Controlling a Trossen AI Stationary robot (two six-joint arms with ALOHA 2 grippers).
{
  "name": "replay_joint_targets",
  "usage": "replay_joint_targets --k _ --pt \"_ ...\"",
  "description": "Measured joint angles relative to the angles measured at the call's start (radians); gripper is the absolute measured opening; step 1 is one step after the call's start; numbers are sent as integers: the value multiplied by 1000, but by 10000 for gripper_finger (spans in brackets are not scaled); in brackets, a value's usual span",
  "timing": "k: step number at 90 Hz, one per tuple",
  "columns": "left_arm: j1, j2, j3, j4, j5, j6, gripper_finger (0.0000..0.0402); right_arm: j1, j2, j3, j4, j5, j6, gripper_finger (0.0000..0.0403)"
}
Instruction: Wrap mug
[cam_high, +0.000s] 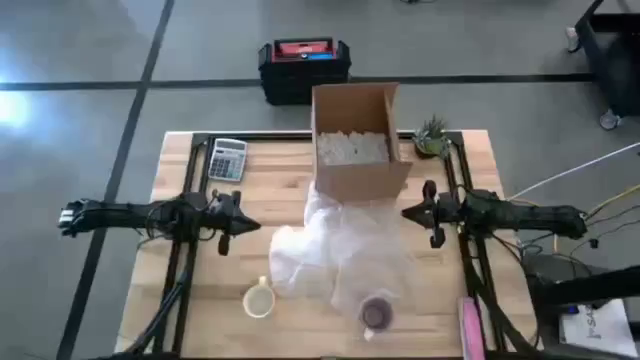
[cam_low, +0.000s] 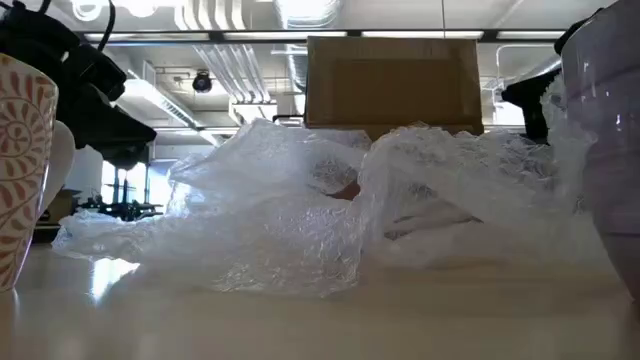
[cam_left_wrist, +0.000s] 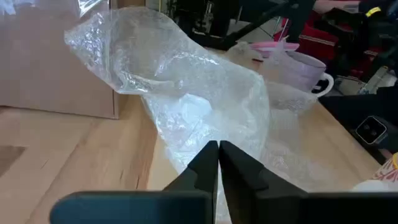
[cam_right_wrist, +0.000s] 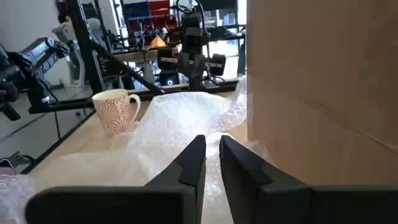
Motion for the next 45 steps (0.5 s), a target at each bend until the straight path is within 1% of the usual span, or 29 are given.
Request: replay_joint_targets --k 45 --pt "0 0 0 0 0 0 5 0 0 0 0 0 0 32"
